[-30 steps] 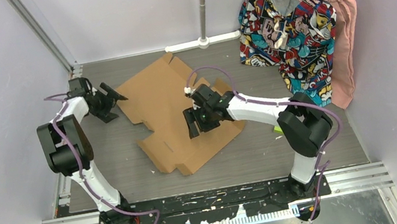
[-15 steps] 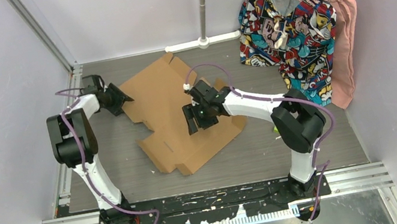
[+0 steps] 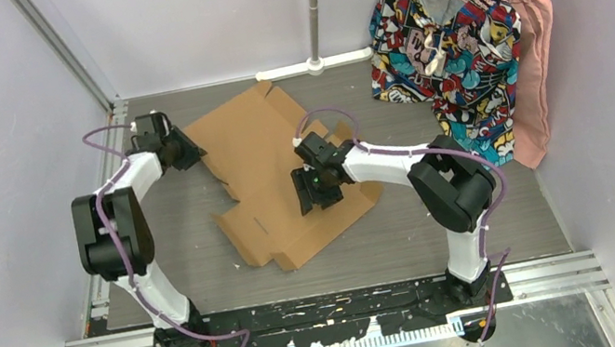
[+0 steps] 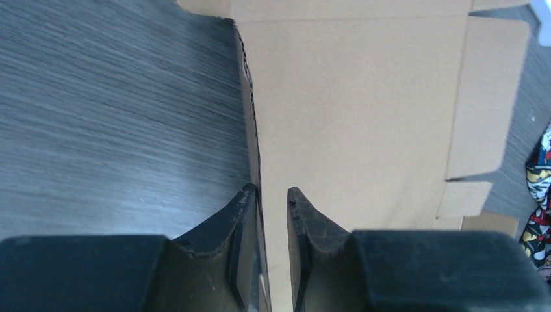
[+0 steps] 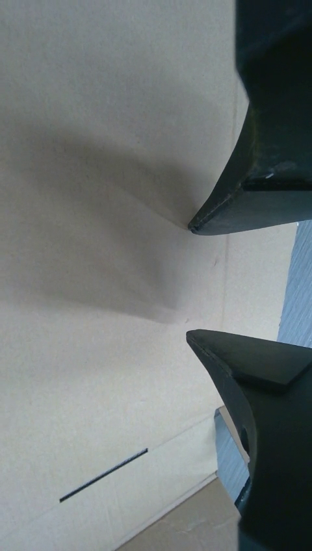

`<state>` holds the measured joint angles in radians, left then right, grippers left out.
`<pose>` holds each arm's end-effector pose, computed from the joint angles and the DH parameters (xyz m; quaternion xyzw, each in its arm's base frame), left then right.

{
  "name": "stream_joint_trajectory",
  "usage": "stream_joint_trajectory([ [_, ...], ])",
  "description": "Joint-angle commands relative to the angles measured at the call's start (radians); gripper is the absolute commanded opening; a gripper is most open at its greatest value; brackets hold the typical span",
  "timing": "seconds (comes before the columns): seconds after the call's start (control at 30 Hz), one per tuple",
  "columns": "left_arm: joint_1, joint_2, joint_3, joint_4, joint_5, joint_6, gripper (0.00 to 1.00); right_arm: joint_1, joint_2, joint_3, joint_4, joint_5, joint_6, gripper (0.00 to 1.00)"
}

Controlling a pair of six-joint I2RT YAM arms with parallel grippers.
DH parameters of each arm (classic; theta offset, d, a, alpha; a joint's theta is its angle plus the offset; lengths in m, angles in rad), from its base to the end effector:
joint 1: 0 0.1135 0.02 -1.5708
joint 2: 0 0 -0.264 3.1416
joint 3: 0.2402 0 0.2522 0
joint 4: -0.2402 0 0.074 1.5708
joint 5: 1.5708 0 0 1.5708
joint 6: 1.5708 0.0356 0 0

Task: Fold the paper box

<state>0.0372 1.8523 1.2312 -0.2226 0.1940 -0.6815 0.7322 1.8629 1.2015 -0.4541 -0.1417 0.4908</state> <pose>0.3999 0.0080 0.1920 -0.2949 0.8829 -0.1979 0.3071 0.2749 0.2539 0.1651 -0.1329 0.9628 0.1857 0.1447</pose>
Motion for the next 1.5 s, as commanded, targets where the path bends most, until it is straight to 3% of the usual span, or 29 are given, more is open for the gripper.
stream_joint_trajectory([
  [0.0, -0.074, -0.182, -0.035, 0.112, -0.092, 0.067, 0.25, -0.013, 0.007, -0.01, 0.034, 0.024, 0.028, 0.61],
  [0.37, -0.135, -0.403, -0.096, 0.142, -0.153, 0.127, 0.27, -0.025, 0.022, -0.032, 0.061, 0.032, 0.035, 0.61],
  [0.4, -0.133, -0.398, -0.087, 0.12, -0.174, 0.128, 0.29, -0.025, 0.02, -0.034, 0.064, 0.031, 0.034, 0.61],
  [0.43, -0.131, -0.383, -0.072, 0.095, -0.201, 0.13, 0.38, -0.026, 0.017, -0.037, 0.066, 0.029, 0.033, 0.61],
  [0.5, -0.1, -0.328, -0.02, 0.044, -0.183, 0.107, 0.56, -0.025, 0.016, -0.035, 0.053, 0.033, 0.023, 0.61],
  [0.57, -0.049, -0.24, 0.064, -0.004, -0.1, 0.057, 0.63, -0.026, 0.015, -0.039, 0.036, 0.046, 0.007, 0.61],
  [0.63, 0.021, -0.087, 0.212, -0.135, -0.026, 0.022, 0.66, -0.029, 0.016, -0.046, 0.021, 0.051, -0.011, 0.61],
  [0.73, 0.039, 0.088, 0.459, -0.323, -0.016, 0.048, 0.69, -0.034, 0.019, -0.059, -0.007, 0.047, -0.037, 0.62],
  [0.8, 0.048, 0.193, 0.604, -0.415, -0.025, 0.062, 0.7, -0.033, 0.019, -0.064, -0.026, 0.047, -0.053, 0.62],
  [0.93, 0.095, 0.385, 0.844, -0.541, 0.1, 0.058, 0.7, -0.035, 0.016, -0.061, -0.08, 0.051, -0.088, 0.62],
  [1.1, 0.134, 0.496, 0.92, -0.495, 0.225, 0.046, 0.7, -0.038, 0.033, -0.042, -0.122, 0.042, -0.119, 0.63],
  [1.2, 0.144, 0.557, 0.971, -0.552, 0.221, 0.07, 0.7, -0.038, 0.043, -0.038, -0.134, 0.036, -0.128, 0.63],
  [1.47, 0.148, 0.542, 0.854, -0.494, 0.19, 0.084, 0.71, -0.039, 0.051, -0.02, -0.142, 0.019, -0.127, 0.64],
])
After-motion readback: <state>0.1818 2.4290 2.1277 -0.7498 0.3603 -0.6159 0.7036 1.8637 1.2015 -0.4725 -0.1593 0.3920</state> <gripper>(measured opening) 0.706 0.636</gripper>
